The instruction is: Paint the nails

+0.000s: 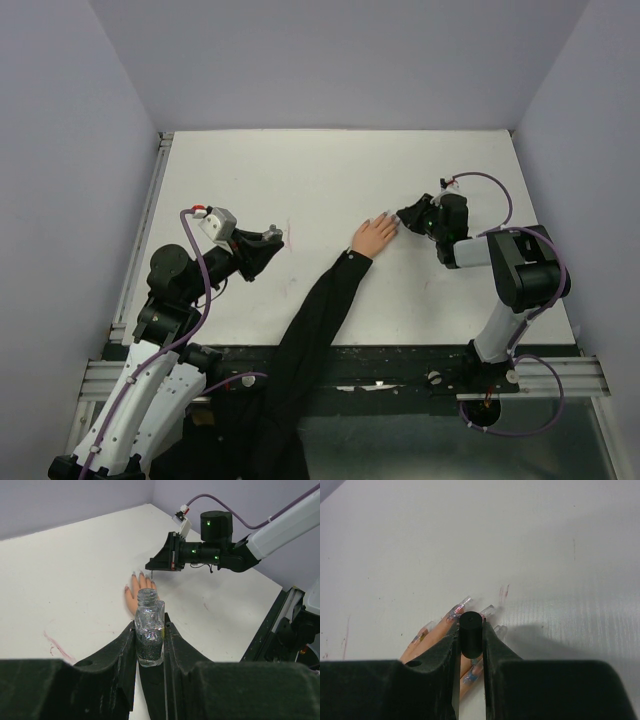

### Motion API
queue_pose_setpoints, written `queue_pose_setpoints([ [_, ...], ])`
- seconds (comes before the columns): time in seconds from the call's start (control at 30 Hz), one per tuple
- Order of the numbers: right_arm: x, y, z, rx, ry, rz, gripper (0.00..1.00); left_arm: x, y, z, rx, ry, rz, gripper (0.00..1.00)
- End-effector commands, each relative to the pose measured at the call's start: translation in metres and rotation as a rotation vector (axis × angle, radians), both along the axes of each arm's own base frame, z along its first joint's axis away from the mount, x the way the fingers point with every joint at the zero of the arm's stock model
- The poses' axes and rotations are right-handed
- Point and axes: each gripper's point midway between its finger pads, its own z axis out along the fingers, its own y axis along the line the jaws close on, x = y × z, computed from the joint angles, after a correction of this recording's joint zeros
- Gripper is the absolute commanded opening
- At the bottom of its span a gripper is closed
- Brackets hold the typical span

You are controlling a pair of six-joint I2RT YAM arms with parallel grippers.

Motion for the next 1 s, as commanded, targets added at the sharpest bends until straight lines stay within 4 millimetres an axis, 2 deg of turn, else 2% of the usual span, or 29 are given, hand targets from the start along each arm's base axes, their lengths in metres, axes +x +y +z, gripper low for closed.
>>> queue_pose_setpoints([
  [0.0,0.0045,-0.0045,-0.0067,-0.028,0.018,-0.019,0.01,-0.0037,0.0008,0.0236,-0.018,-0.073,-0.002,0.0],
  [0.97,-0.0032,-0.0019,-0.0071,-0.056,0.025,-0.027,0.01,-0.0053,0.0002,0.0249,-0.022,-0.076,-0.008,0.0],
])
